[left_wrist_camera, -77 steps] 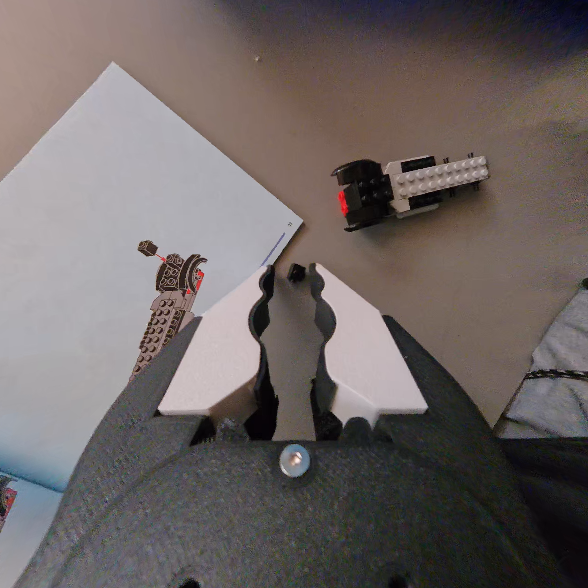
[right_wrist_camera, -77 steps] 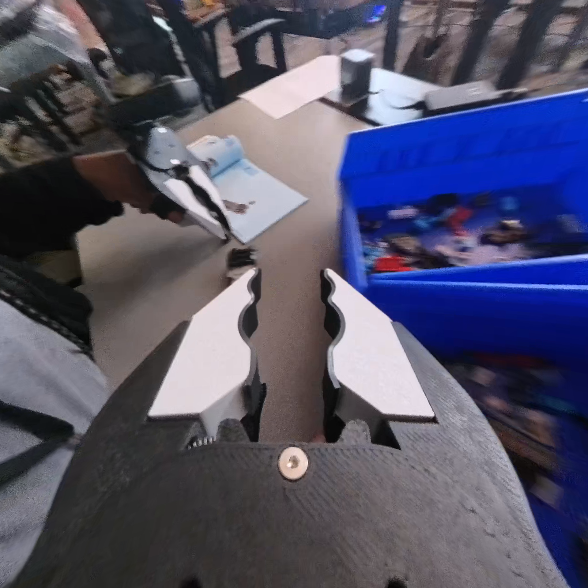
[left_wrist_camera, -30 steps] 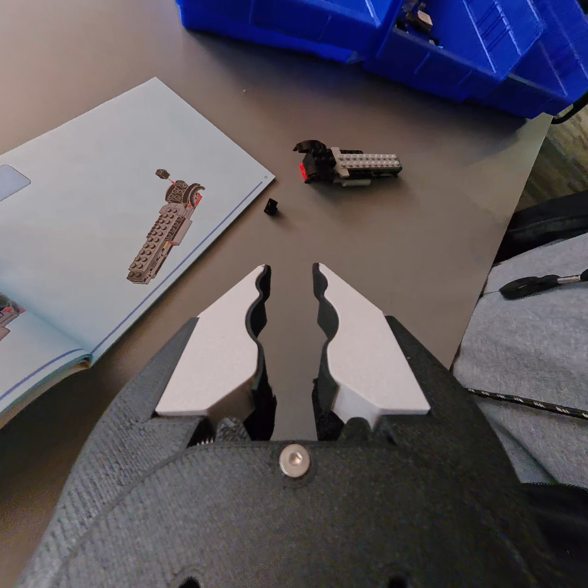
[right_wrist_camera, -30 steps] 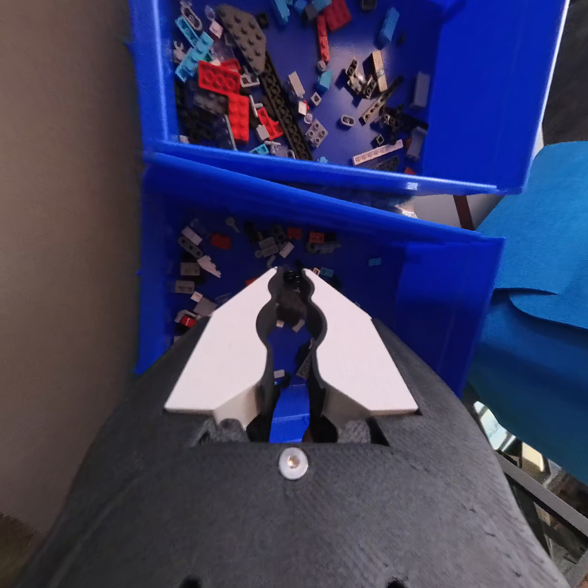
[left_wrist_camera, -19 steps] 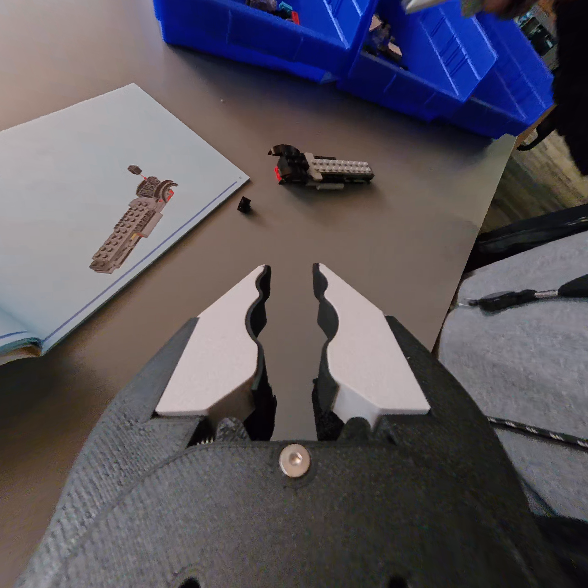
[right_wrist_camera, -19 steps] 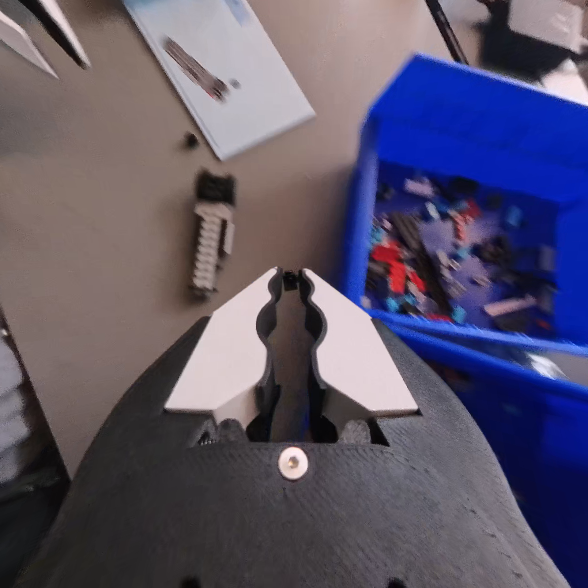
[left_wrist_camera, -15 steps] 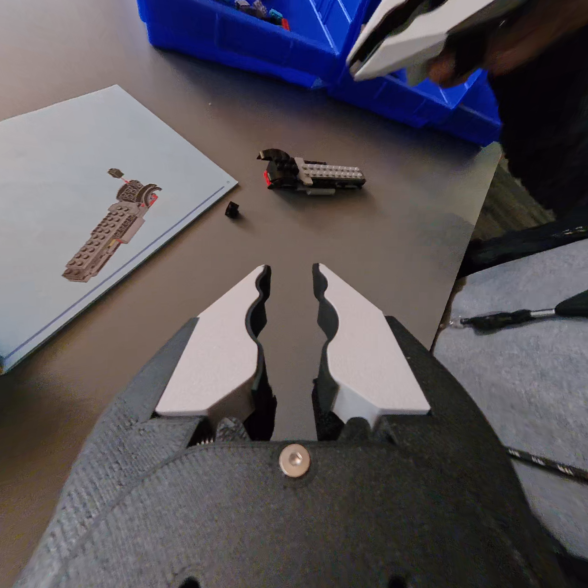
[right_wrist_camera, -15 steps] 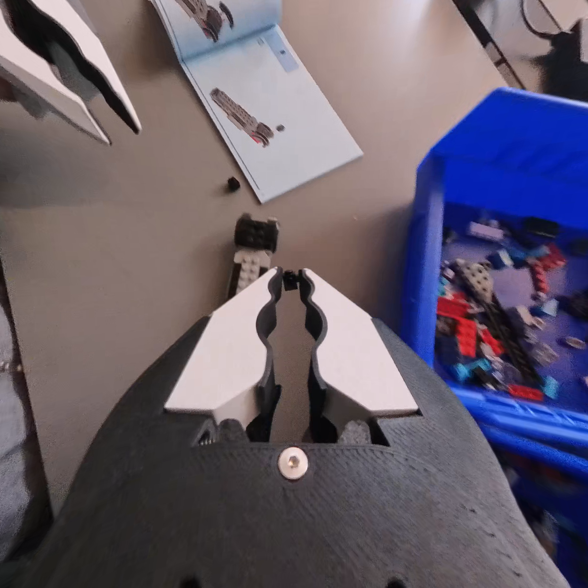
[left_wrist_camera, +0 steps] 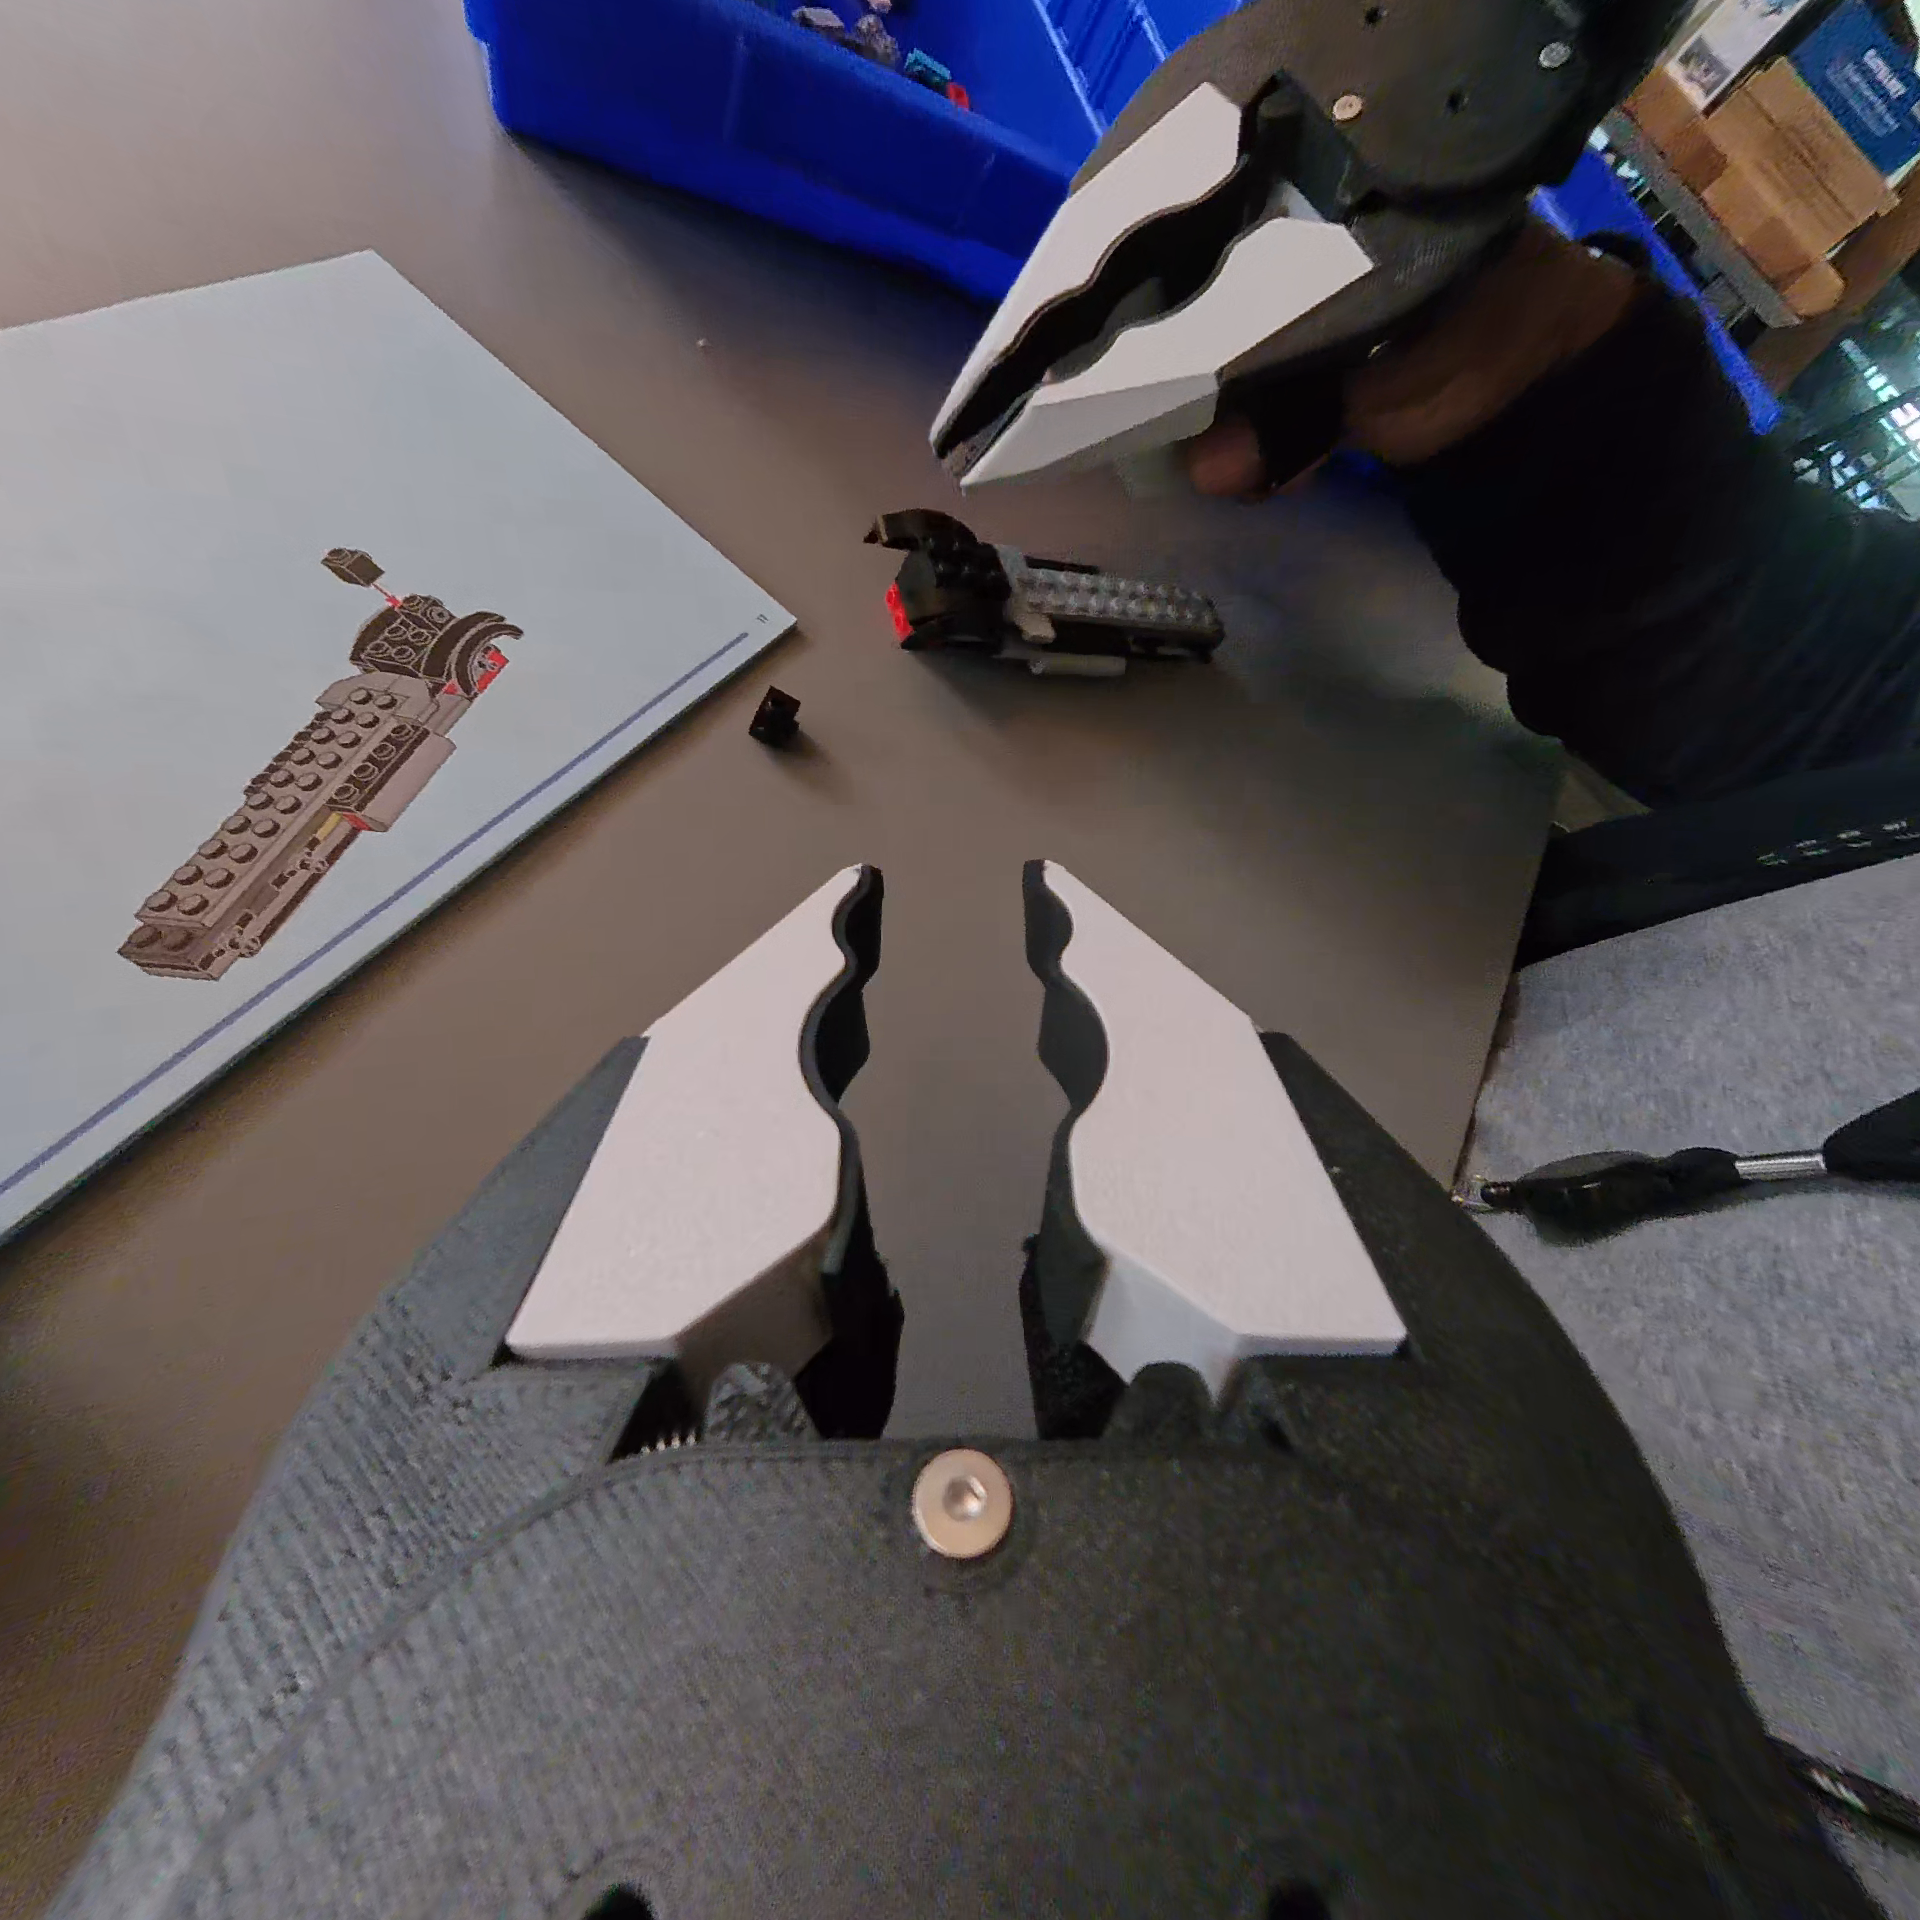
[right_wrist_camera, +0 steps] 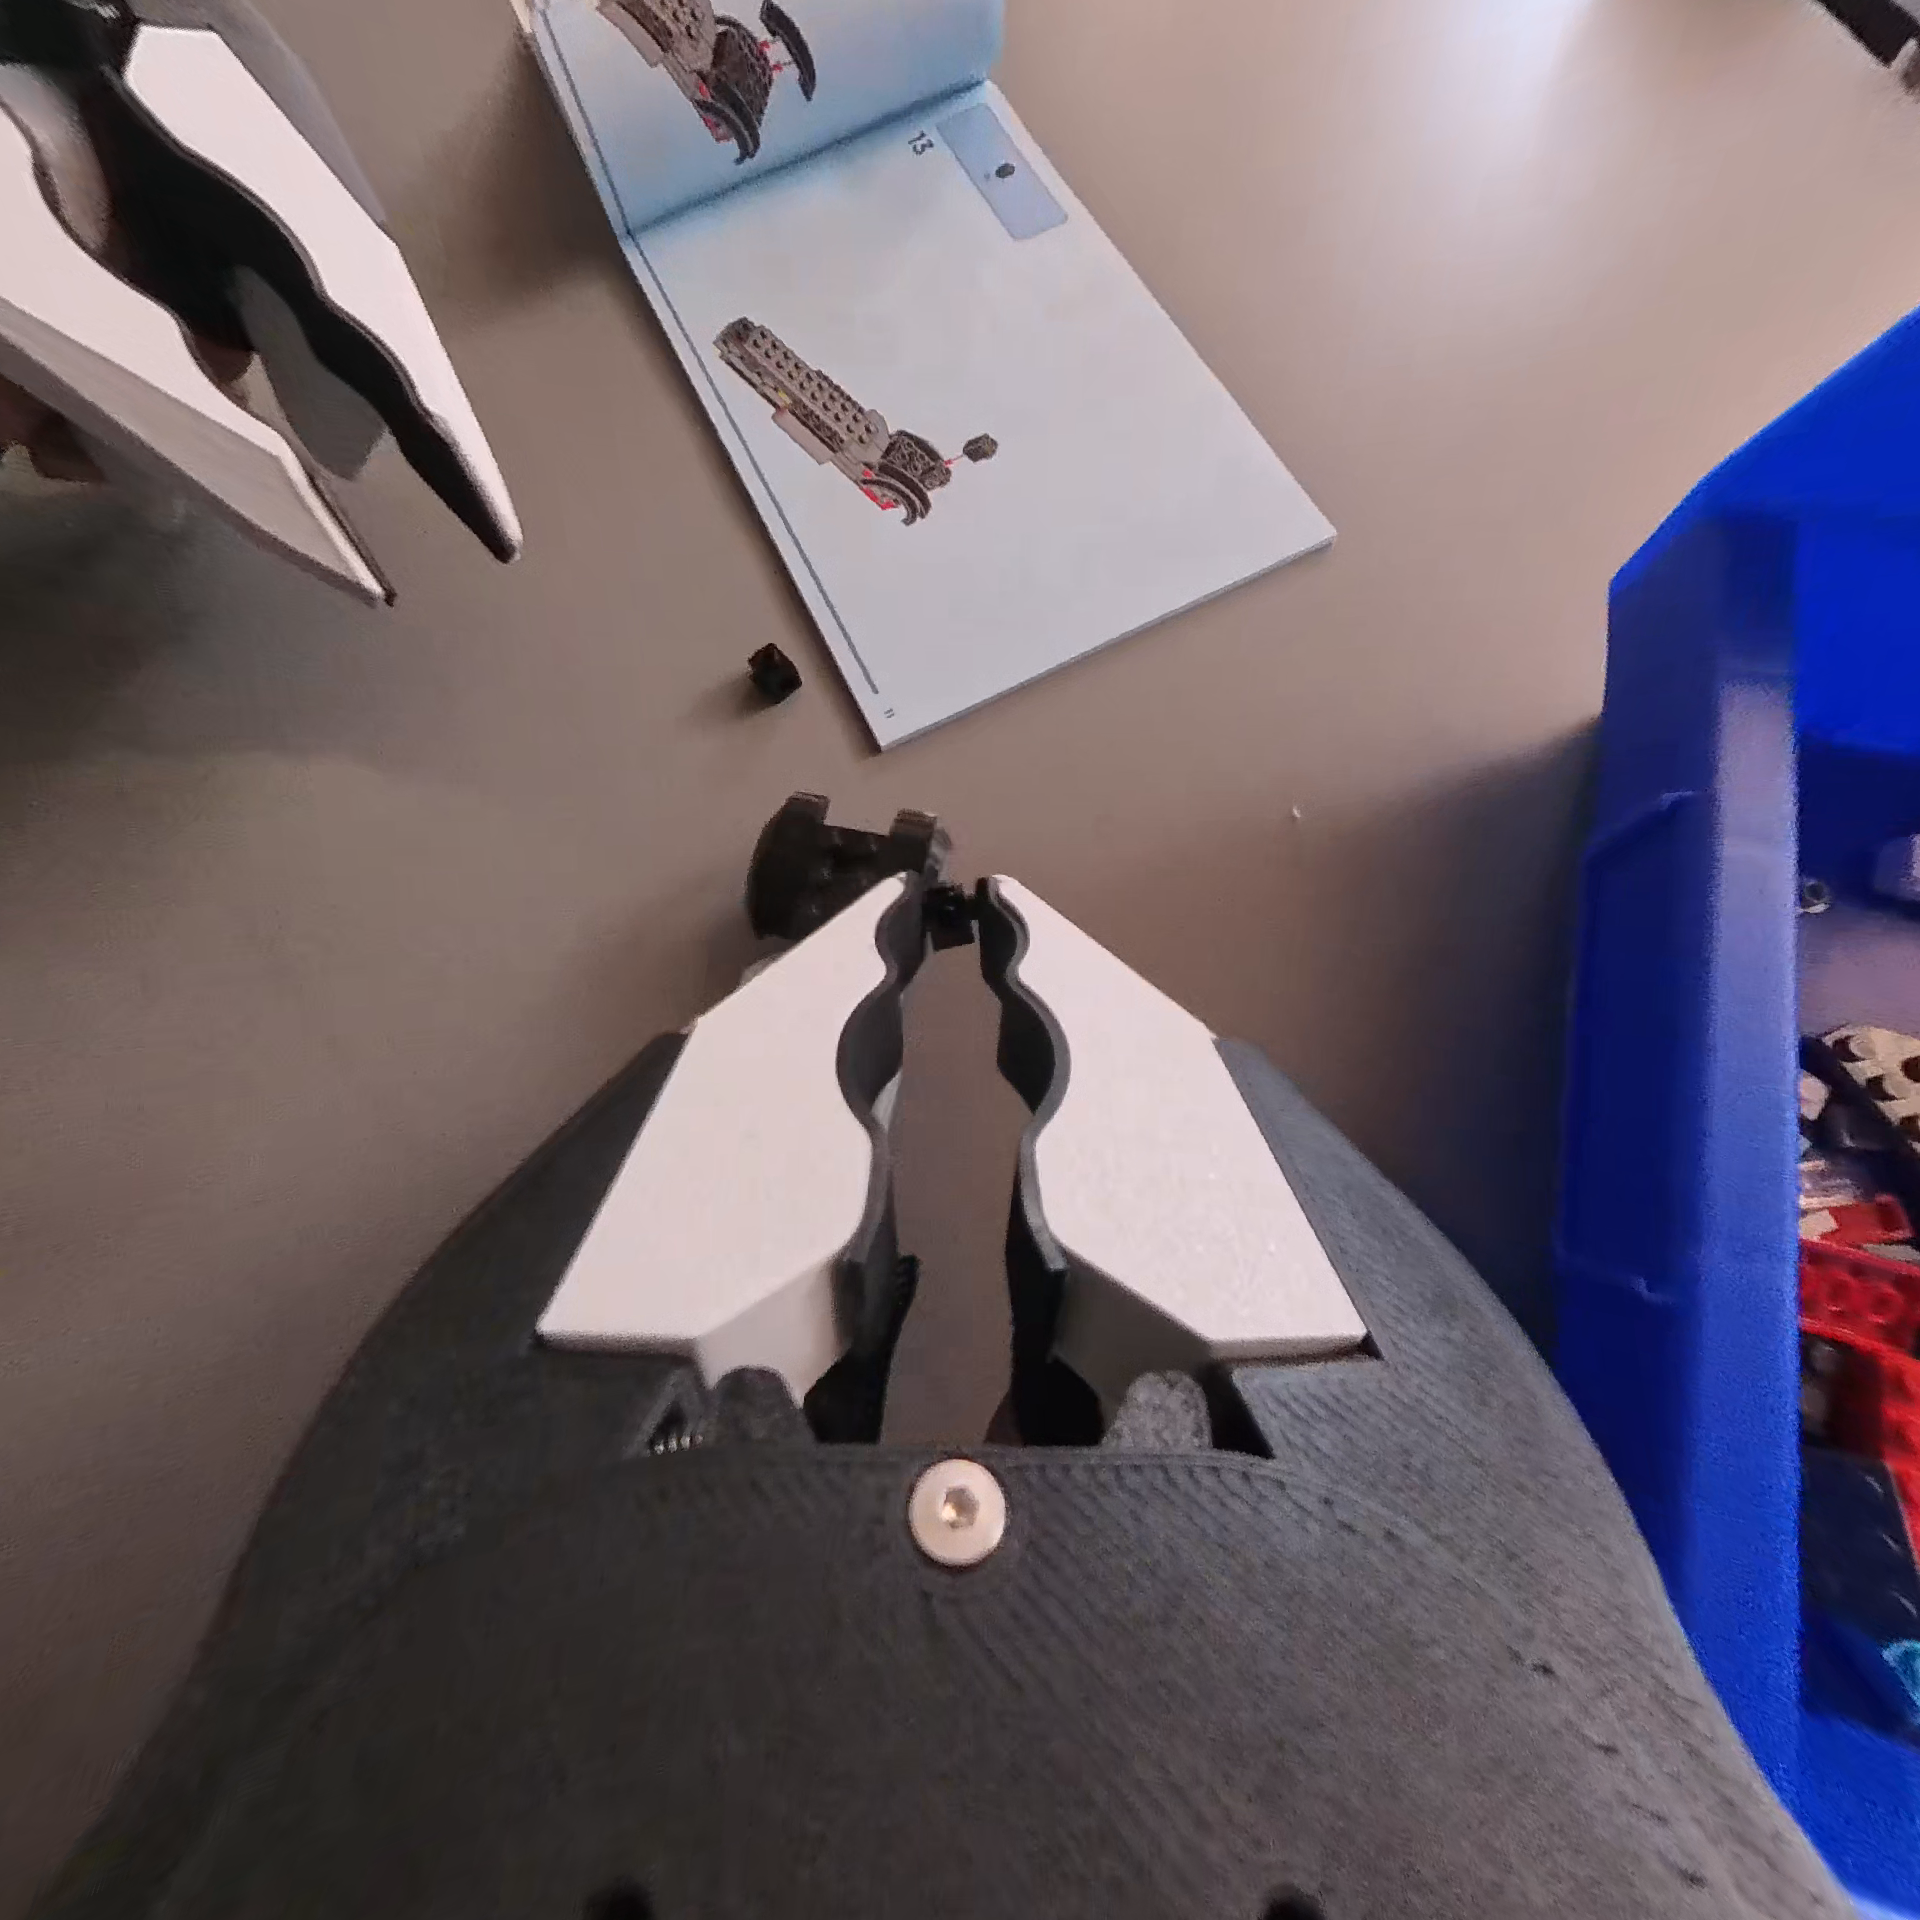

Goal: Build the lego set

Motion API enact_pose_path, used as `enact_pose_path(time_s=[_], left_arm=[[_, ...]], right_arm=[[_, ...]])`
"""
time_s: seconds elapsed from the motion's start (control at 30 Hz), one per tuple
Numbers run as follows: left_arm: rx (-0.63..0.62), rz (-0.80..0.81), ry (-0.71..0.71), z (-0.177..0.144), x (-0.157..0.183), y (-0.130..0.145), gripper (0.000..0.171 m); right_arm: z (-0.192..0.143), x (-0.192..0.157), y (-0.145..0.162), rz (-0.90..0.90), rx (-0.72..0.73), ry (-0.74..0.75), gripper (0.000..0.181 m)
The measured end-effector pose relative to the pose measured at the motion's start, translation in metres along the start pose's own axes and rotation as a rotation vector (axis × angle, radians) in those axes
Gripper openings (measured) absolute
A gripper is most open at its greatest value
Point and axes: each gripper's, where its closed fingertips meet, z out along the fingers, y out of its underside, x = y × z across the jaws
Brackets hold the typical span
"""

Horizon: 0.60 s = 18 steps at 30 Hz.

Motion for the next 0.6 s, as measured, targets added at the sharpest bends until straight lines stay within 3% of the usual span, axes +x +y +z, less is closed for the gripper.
enact_pose_path(time_s=[0.6], left_arm=[[-0.042, -0.038, -0.005, 0.009, -0.009, 0.009, 0.027]], right_arm=[[0.017, 0.011, 0.021, 0.012, -0.059, -0.032, 0.014]])
